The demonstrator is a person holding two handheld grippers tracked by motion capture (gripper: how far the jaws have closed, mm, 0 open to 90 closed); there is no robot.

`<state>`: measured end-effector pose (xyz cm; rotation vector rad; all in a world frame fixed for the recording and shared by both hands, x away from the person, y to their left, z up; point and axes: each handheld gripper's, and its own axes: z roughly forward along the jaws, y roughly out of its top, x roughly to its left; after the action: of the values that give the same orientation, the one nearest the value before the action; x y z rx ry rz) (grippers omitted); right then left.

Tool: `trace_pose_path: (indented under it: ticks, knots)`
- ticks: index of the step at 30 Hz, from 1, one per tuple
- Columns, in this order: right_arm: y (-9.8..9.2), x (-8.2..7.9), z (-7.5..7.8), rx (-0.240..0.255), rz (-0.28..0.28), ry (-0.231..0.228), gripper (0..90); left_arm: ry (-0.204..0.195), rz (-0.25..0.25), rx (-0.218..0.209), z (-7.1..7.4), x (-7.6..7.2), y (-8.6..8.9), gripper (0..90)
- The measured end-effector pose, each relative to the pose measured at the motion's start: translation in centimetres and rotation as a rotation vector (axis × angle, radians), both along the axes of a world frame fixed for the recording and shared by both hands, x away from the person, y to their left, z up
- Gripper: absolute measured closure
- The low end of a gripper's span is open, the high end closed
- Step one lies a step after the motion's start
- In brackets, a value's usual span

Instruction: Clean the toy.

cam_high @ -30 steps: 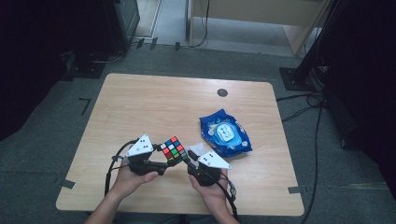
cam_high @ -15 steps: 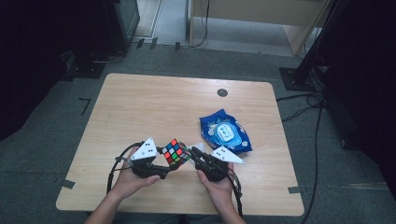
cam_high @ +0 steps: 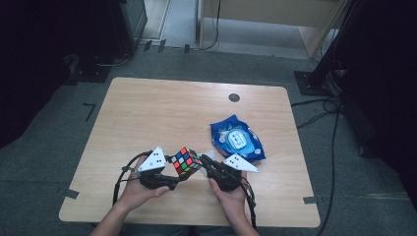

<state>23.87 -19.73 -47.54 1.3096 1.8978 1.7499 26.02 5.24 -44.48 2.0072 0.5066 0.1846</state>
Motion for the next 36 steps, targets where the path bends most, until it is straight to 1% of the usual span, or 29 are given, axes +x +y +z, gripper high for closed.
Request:
trace_pose_path:
  ticks: [1, 4, 5, 7, 10, 13, 14, 15, 16, 17, 18, 20, 22, 24, 25, 26, 27, 28, 29, 30, 31, 33, 34, 35, 36]
  knots:
    - [0.1, -0.1, 0.0, -0.017, 0.002, -0.009, 81.3, 0.009, -0.009, 0.004, -0.1, 0.1, 0.0, 33.9]
    - [0.5, -0.3, 0.1, -0.093, -0.014, -0.052, 81.5, 0.001, -0.007, 0.013, -0.2, 0.0, -0.1, 33.7]
    - [0.5, -0.3, 0.1, -0.104, -0.016, -0.059, 81.4, 0.001, -0.007, 0.011, -0.2, 0.0, -0.1, 33.7]
    - [0.5, -0.4, 0.2, -0.105, -0.018, -0.061, 81.3, -0.002, -0.005, 0.006, -0.2, 0.0, -0.1, 33.5]
    - [0.6, -0.5, 0.2, -0.124, -0.015, -0.073, 81.1, -0.002, -0.004, 0.005, -0.2, 0.0, -0.1, 33.2]
    - [0.8, -0.6, 0.3, -0.135, -0.004, -0.080, 80.4, 0.000, -0.016, -0.001, -0.2, 0.0, -0.1, 33.0]
    - [0.9, -0.7, 0.3, -0.136, 0.004, -0.085, 80.1, -0.009, -0.016, 0.004, -0.2, -0.1, -0.2, 33.1]
    - [1.0, -0.7, 0.4, -0.142, 0.014, -0.094, 80.2, -0.025, -0.016, 0.014, -0.2, -0.2, -0.3, 33.3]
    - [1.2, -0.9, 0.5, -0.149, 0.010, -0.096, 80.3, -0.033, -0.015, 0.021, -0.2, -0.3, -0.3, 33.4]
    - [1.2, -0.9, 0.5, -0.158, 0.010, -0.102, 80.0, -0.039, -0.017, 0.018, -0.2, -0.4, -0.2, 33.5]
    - [1.2, -0.9, 0.6, -0.150, 0.014, -0.104, 79.3, -0.043, -0.017, 0.017, -0.1, -0.4, -0.2, 33.6]
    - [1.0, -0.8, 0.6, -0.137, 0.020, -0.099, 75.9, -0.054, -0.016, 0.015, -0.1, -0.5, -0.2, 33.8]
    - [0.8, -0.7, 0.7, -0.128, 0.020, -0.096, 68.5, -0.051, -0.019, 0.004, 0.1, -0.4, 0.0, 33.9]
    - [0.4, -0.3, 0.8, -0.120, 0.018, -0.083, 63.3, -0.050, -0.005, 0.009, 0.1, -0.3, 0.2, 33.9]
    - [0.3, -0.1, 0.8, -0.140, 0.009, -0.062, 61.5, -0.047, 0.000, 0.011, 0.0, -0.2, 0.3, 33.9]
    - [0.2, 0.2, 0.7, -0.178, -0.001, -0.043, 59.1, -0.045, 0.009, 0.016, 0.0, -0.1, 0.4, 33.9]
    - [0.1, 0.5, 0.4, -0.251, -0.014, -0.032, 57.6, -0.048, 0.018, 0.023, -0.1, 0.0, 0.5, 33.9]
    - [0.2, 0.8, -0.2, -0.365, -0.037, -0.021, 56.8, -0.046, 0.024, 0.026, -0.2, 0.1, 0.6, 33.9]
    - [0.2, 1.0, -0.7, -0.430, -0.043, -0.005, 55.7, -0.045, 0.027, 0.027, -0.2, 0.1, 0.6, 33.9]
    - [0.2, 1.2, -1.2, -0.455, -0.038, 0.021, 54.8, -0.045, 0.032, 0.025, -0.3, 0.2, 0.6, 33.9]
    - [0.2, 1.5, -1.7, -0.473, -0.033, 0.059, 53.8, -0.045, 0.033, 0.027, -0.3, 0.2, 0.6, 33.9]
    - [0.1, 1.9, -2.5, -0.508, -0.038, 0.109, 52.8, -0.048, 0.037, 0.031, -0.4, 0.3, 0.7, 33.9]
    - [0.2, 2.0, -2.8, -0.532, -0.037, 0.124, 52.7, -0.047, 0.038, 0.031, -0.4, 0.3, 0.7, 33.9]
    - [0.2, 2.0, -3.1, -0.552, -0.032, 0.127, 52.6, -0.047, 0.041, 0.029, -0.4, 0.3, 0.8, 33.9]
    - [0.2, 2.1, -3.3, -0.564, -0.031, 0.140, 52.8, -0.048, 0.044, 0.031, -0.4, 0.3, 0.8, 33.9]
